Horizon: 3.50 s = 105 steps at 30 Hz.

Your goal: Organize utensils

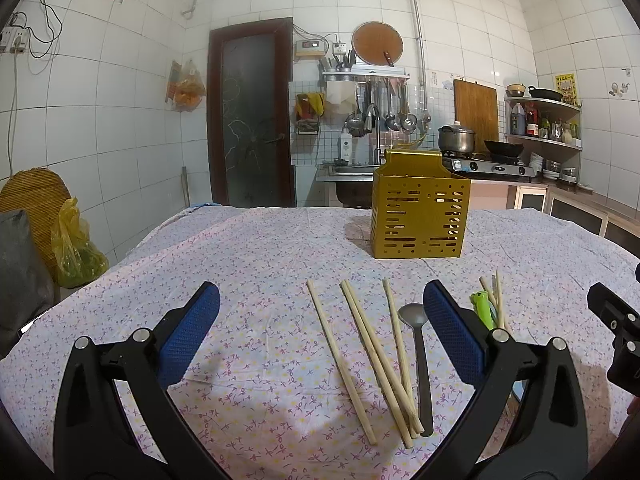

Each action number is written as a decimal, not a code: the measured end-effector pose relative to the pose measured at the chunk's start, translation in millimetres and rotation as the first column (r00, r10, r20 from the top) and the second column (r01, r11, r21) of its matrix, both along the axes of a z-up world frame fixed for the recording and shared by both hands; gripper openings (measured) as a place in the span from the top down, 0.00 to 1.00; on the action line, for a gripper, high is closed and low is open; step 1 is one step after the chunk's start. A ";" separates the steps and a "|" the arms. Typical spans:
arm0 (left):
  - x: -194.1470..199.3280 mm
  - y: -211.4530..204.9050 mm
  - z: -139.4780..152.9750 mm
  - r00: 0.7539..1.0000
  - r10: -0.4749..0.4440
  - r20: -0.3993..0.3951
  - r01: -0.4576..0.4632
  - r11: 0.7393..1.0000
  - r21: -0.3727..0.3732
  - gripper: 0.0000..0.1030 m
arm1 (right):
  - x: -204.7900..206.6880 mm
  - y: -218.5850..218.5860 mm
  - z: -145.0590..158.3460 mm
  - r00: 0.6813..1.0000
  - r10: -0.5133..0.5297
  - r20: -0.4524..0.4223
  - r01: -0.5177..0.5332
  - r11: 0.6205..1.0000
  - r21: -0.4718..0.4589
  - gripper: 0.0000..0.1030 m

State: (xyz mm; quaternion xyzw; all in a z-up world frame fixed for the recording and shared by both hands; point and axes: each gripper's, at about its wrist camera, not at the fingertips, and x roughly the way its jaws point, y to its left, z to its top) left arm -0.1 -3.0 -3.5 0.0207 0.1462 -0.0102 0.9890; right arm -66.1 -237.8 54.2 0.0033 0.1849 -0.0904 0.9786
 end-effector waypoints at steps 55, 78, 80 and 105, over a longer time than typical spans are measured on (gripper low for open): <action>-3.3 1.7 3.7 1.000 -0.006 0.000 0.006 1.000 -0.006 0.05 | -0.6 -0.8 -3.1 1.000 -0.012 0.016 0.012 1.000 -0.004 0.04; -3.9 0.4 4.2 1.000 -0.018 0.010 0.018 1.000 -0.003 0.05 | -1.9 0.5 0.0 1.000 0.002 0.019 -0.002 1.000 -0.016 0.04; -4.4 0.1 4.1 1.000 -0.021 0.012 0.021 1.000 -0.002 0.05 | -1.1 1.6 -0.4 1.000 0.005 0.016 -0.004 1.000 -0.019 0.04; 29.0 0.2 -5.2 0.987 -0.016 -0.161 0.025 0.998 0.054 0.05 | 44.2 -6.5 -20.2 0.978 -0.017 -0.210 0.023 0.999 0.029 0.04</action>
